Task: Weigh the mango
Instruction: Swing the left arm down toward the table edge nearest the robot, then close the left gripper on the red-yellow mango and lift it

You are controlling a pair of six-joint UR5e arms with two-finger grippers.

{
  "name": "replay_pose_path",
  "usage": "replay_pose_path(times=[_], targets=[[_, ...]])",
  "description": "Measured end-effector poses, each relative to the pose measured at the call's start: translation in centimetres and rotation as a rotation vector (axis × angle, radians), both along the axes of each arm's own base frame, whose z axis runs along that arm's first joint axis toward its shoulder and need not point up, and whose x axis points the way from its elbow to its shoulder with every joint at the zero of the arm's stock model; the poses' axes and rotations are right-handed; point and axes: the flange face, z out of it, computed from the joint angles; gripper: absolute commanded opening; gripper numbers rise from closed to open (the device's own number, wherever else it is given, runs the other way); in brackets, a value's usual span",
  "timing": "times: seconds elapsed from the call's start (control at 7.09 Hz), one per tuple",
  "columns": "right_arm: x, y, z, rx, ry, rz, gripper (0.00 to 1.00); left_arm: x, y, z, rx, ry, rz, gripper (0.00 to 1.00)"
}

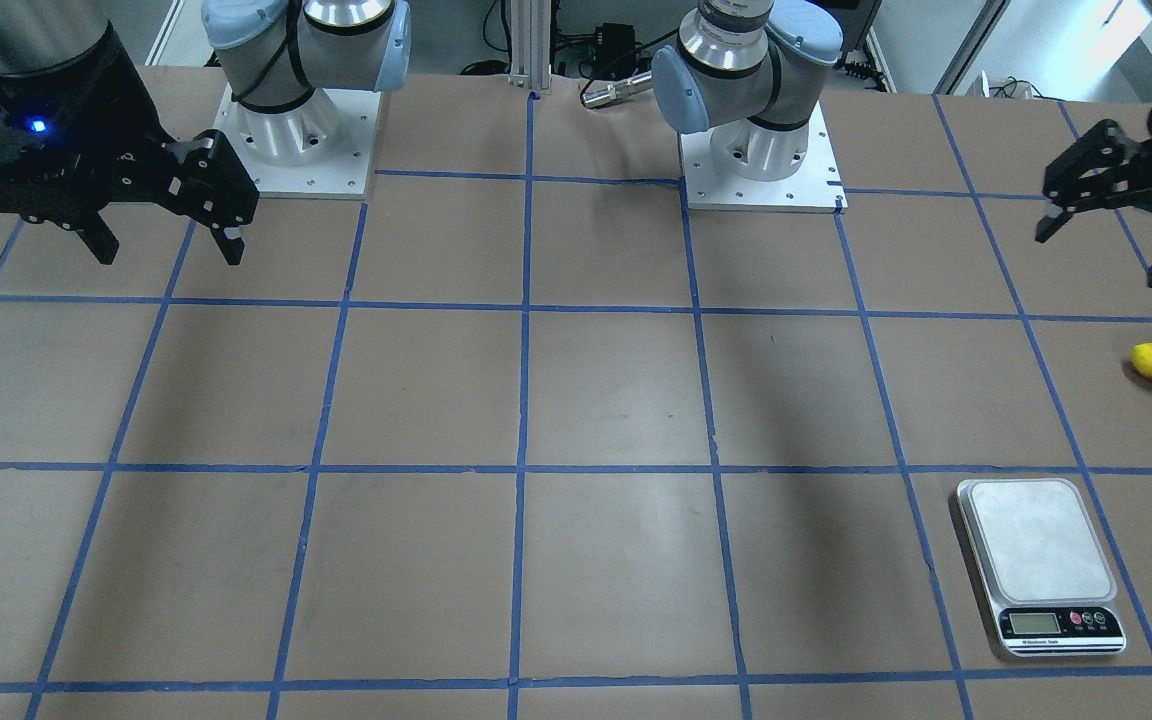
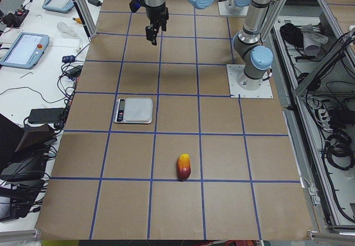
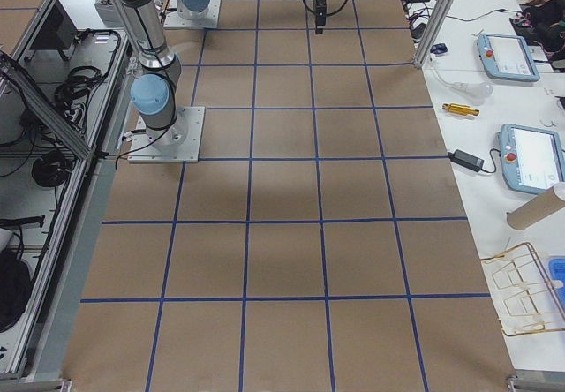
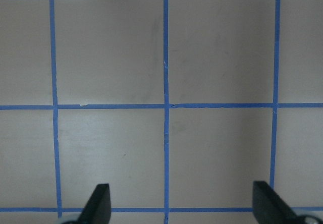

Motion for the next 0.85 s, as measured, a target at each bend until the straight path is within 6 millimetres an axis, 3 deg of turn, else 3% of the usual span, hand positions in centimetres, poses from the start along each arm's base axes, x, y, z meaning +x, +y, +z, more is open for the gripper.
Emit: replay_pose_path(times=[0.28,0.56,0.71,0.85], targets=[[0.0,0.0,0.0,0.0,0.0,0.001,1.0,13.5,2.0,-3.2,0.021,-0.001,-0.211,1.0],[0.0,0.0,0.0,0.0,0.0,0.0,1.0,25.1,3.1,-9.6,0.038,-0.017,-0.476,1.0],[0.0,0.0,0.0,0.0,0.0,0.0,1.0,29.5,3.7,-13.3,0.035,-0.031,-0.613,1.0],[0.0,0.0,0.0,0.0,0.0,0.0,1.0,32.7,4.3,-16.7,0.027,-0.032,-0.768,1.0]])
